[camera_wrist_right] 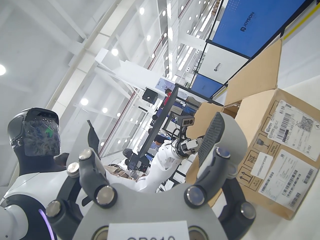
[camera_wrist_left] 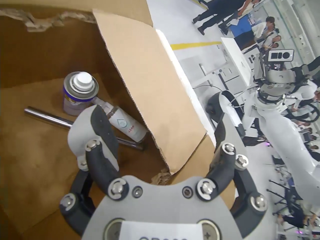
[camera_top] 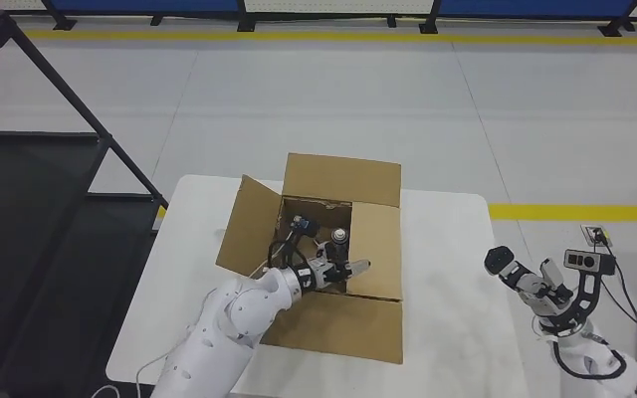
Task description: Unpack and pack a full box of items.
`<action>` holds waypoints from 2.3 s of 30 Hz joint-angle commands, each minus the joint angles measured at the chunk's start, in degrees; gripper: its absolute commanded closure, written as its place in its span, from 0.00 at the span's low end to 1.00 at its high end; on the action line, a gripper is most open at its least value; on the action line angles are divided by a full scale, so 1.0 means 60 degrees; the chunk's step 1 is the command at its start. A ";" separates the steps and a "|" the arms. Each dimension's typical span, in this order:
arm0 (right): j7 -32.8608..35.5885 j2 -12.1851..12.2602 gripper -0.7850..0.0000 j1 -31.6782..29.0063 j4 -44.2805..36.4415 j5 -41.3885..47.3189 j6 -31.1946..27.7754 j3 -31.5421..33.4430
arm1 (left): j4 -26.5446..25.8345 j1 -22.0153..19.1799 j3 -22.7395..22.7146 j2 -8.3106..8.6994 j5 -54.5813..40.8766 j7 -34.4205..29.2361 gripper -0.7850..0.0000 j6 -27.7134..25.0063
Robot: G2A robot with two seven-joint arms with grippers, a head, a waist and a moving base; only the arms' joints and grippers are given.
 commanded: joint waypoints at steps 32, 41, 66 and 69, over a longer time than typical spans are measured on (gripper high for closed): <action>0.0694 0.0268 0.00 0.0252 0.1311 0.1329 0.0138 0.0923 | 0.1596 -0.2616 0.2483 -0.1278 -0.1791 0.0160 0.00 -0.1172; 0.0804 0.0379 0.00 0.0224 0.2196 0.1764 0.0248 0.1588 | 0.3919 -0.3797 0.4042 -0.2341 -0.2022 0.0548 0.00 -0.1252; 0.0744 0.0432 0.00 0.0696 0.2060 0.1375 0.0188 0.1591 | 0.5982 -0.4735 0.3226 -0.2977 -0.2028 0.1265 0.00 -0.3099; 0.0444 0.0406 0.00 0.0721 0.1528 0.0797 -0.0105 0.1310 | 0.4919 -0.4151 0.2201 -0.2392 -0.1531 0.1434 0.00 -0.3225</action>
